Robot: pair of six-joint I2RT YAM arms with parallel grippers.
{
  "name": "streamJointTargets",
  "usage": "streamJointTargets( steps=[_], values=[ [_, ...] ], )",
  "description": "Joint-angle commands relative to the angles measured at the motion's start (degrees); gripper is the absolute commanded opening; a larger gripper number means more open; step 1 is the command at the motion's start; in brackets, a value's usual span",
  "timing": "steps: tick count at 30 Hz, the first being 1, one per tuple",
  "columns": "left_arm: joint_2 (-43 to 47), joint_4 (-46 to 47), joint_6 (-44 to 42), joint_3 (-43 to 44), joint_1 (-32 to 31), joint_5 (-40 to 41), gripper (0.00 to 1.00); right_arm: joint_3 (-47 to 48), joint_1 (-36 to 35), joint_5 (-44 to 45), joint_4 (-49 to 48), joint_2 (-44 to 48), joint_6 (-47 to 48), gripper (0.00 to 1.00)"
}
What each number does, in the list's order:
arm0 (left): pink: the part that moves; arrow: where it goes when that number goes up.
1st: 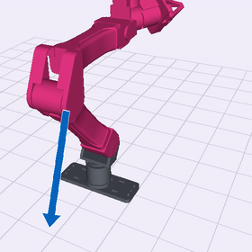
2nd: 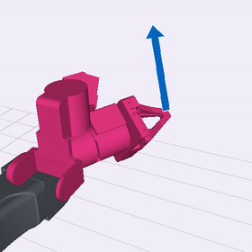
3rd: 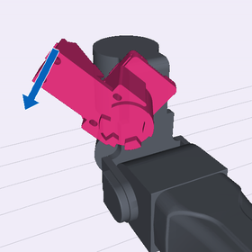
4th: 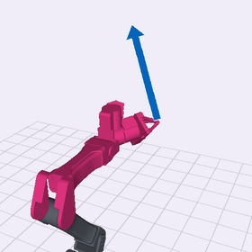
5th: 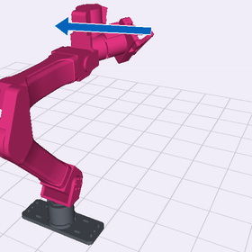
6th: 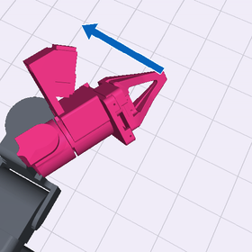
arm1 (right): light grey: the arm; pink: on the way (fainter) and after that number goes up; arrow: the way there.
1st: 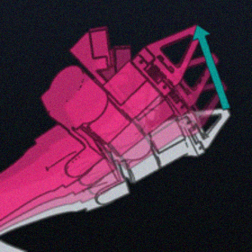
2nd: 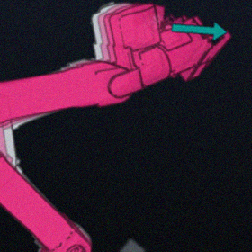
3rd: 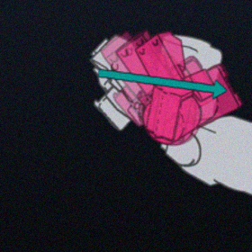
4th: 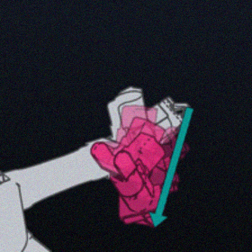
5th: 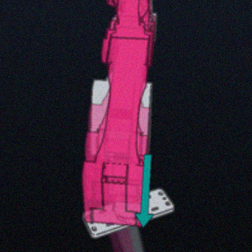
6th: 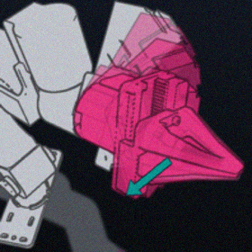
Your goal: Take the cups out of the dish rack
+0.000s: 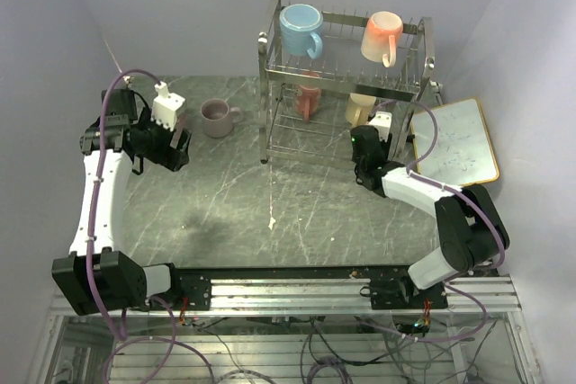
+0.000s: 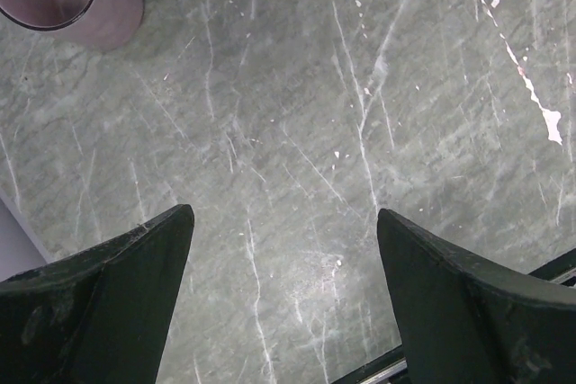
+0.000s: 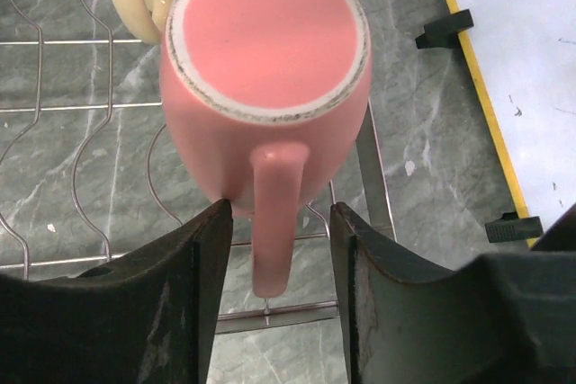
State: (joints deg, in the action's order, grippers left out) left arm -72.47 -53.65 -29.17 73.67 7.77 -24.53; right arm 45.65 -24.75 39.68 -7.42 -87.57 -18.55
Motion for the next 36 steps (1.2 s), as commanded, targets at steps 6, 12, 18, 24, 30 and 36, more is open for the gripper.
streamJointTargets(
  steps=[6,12,18,24,30,36],
  values=[
    [5.97,-0.52,-4.23,-4.28,0.21,-4.92,0.96,0.94,0.49,0.04,-3.21,-0.43,-0.67,0.3],
    [6.15,-0.81,-4.01,-4.23,0.22,-4.4,0.98,0.89,-0.45,0.4,-4.28,-0.21,-0.4,0.03],
    [7.38,-0.61,-5.86,-6.1,0.16,-5.35,0.99,1.69,-2.89,2.48,-5.64,1.64,1.54,0.0],
    [7.6,-0.45,-7.07,-6.53,0.16,-5.91,0.98,2.63,-6.6,4.77,-6.48,5.44,3.73,0.0],
    [9.95,3.61,-7.1,-7.46,0.21,-5.66,0.97,4.26,-11.01,4.67,-3.25,11.27,1.35,0.0],
    [14.17,9.89,-4.74,-11.14,0.17,-5.7,0.98,1.45,-12.12,-2.88,2.2,20.46,-10.24,0.0]
  ],
)
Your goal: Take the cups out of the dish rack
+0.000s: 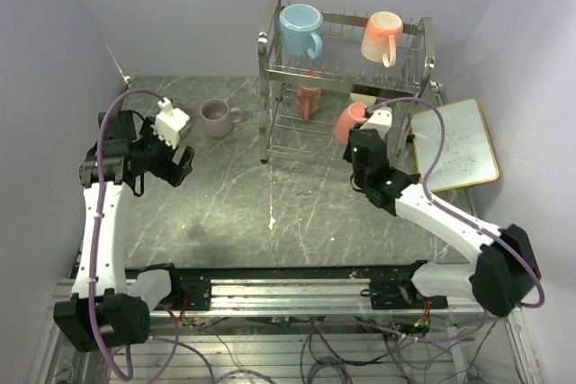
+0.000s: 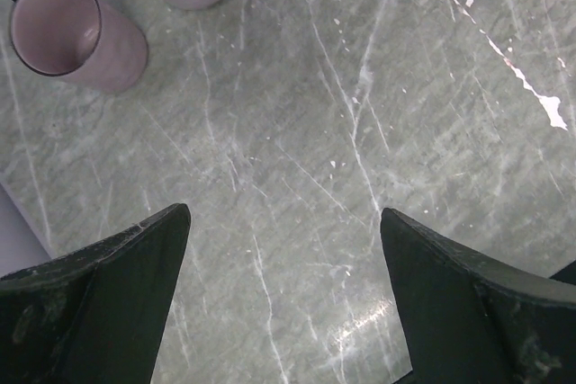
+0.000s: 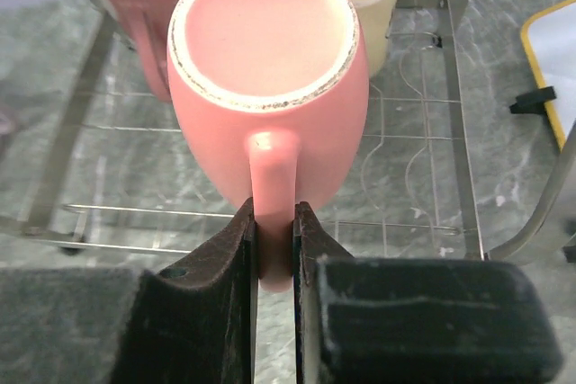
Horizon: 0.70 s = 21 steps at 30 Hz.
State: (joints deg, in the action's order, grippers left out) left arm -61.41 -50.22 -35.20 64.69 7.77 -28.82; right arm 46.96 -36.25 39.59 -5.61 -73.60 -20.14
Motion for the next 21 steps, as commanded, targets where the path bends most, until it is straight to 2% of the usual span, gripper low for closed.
streamJointTargets(
  steps=[1,5,8,12,17,21],
  values=[
    [4.25,7.52,1.16,-2.98,0.17,-1.34,0.99,-0.39,-0.97,-4.48,1.31,7.62,-10.57,0.0],
    [8.45,8.65,-2.87,-6.07,0.26,-5.1,1.0,-1.97,-3.95,-10.68,4.46,11.01,-18.84,0.0],
    [10.9,7.91,-7.83,-8.28,0.21,-8.94,1.0,-4.03,-5.97,-15.93,3.18,13.21,-25.41,0.0],
    [13.51,5.62,-12.99,-10.59,0.16,-13.12,0.99,-7.22,-6.7,-25.98,-3.9,14.75,-36.27,0.0],
    [14.21,3.54,-12.49,-9.18,0.17,-16.38,0.99,-8.74,-8.07,-35.65,-11.19,12.04,-49.1,0.0],
    [14.12,0.78,-12.73,-8.01,0.16,-20.55,0.98,-11.6,-10.33,-40.78,-21.13,9.04,-60.14,0.0]
  ],
)
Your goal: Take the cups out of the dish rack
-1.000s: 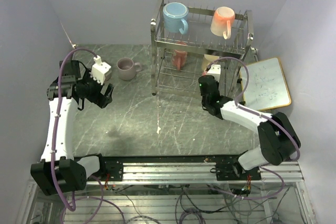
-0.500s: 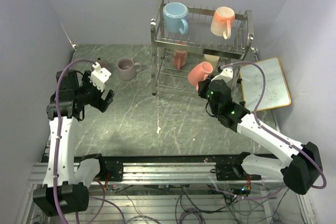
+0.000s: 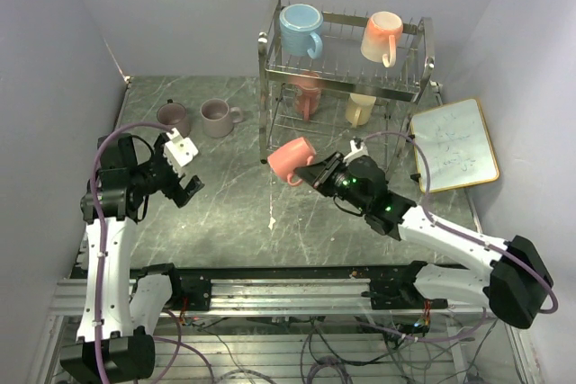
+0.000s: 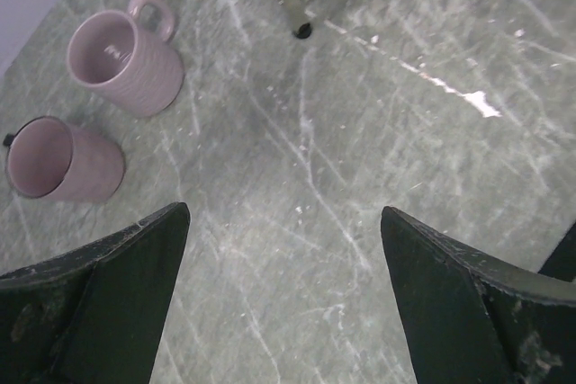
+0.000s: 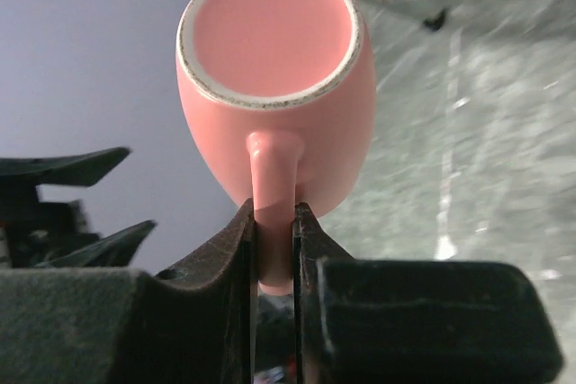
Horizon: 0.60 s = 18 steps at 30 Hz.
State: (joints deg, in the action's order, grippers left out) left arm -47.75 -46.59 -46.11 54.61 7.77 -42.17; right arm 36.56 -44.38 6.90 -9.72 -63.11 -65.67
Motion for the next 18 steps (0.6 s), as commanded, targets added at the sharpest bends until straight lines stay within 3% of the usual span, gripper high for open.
streamJointTargets(
  steps=[1,9,18],
  values=[
    [0.73,-3.49,-2.18,2.16,0.15,-8.63,0.98,-1.36,-2.96,-8.74,-18.67,-2.26,-16.55,0.0],
    [3.0,-2.22,-1.46,1.15,0.14,-12.79,0.97,-0.22,-9.82,-12.54,-29.26,-9.04,-26.21,0.0],
    [3.71,-10.37,-12.31,-0.1,0.16,-17.06,0.95,0.2,-13.8,-15.2,-41.93,-16.84,-34.33,0.0]
  ],
)
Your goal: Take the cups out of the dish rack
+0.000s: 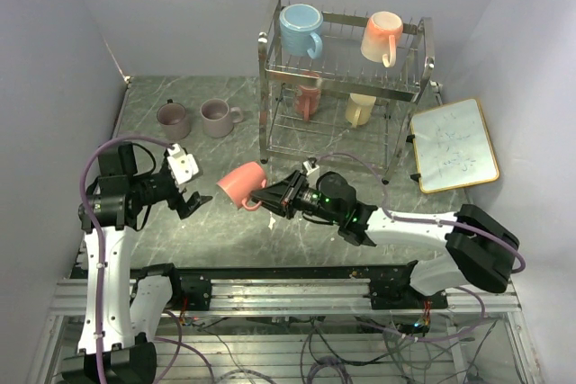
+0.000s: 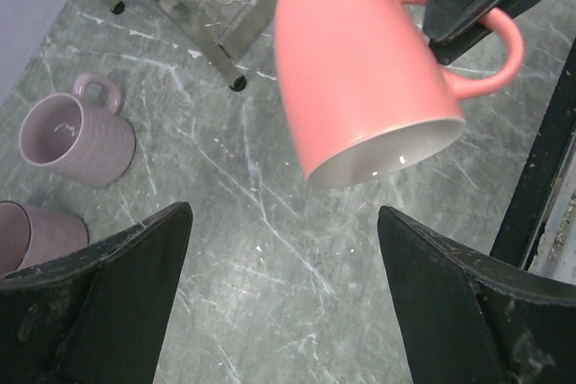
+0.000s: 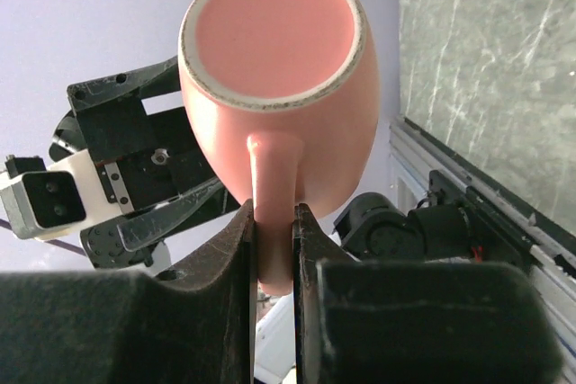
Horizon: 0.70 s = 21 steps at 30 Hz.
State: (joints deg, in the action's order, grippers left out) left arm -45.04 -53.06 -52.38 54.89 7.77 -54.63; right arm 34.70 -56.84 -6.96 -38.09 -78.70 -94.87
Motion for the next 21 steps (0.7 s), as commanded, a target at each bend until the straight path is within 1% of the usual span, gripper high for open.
streamJointTargets(
  steps=[1,6,10,15,18,19,21],
  values=[
    [1.15,-4.42,-6.66,-0.36,0.16,-4.86,0.95,2.38,-1.65,-1.51,-14.55,-2.07,-5.66,0.0],
    [1.15,-6.55,-8.46,0.46,0.19,-6.17,0.92,4.37,-3.45,-1.57,-17.68,-5.51,-7.36,0.0],
    [0.86,-6.53,-8.6,0.06,0.21,-5.36,0.87,6.67,-4.91,-2.22,-23.32,-9.1,-9.83,0.0],
    [1.71,-0.72,-4.06,-1.78,0.21,-3.31,0.75,10.56,-6.36,-4.44,-29.86,-13.81,-13.02,0.0],
    [2.22,2.53,-1.23,-2.23,0.17,-2.67,0.62,12.63,-7.12,-6.08,-31.24,-16.63,-14.3,0.0],
    [2.41,3.29,-0.34,-2.39,0.19,-2.5,0.54,12.97,-7.26,-6.25,-31.19,-17.08,-14.46,0.0],
    [2.62,4.44,1.09,-2.49,0.16,-2.02,0.34,12.99,-7.53,-5.9,-31.27,-17.57,-14.59,0.0]
  ],
)
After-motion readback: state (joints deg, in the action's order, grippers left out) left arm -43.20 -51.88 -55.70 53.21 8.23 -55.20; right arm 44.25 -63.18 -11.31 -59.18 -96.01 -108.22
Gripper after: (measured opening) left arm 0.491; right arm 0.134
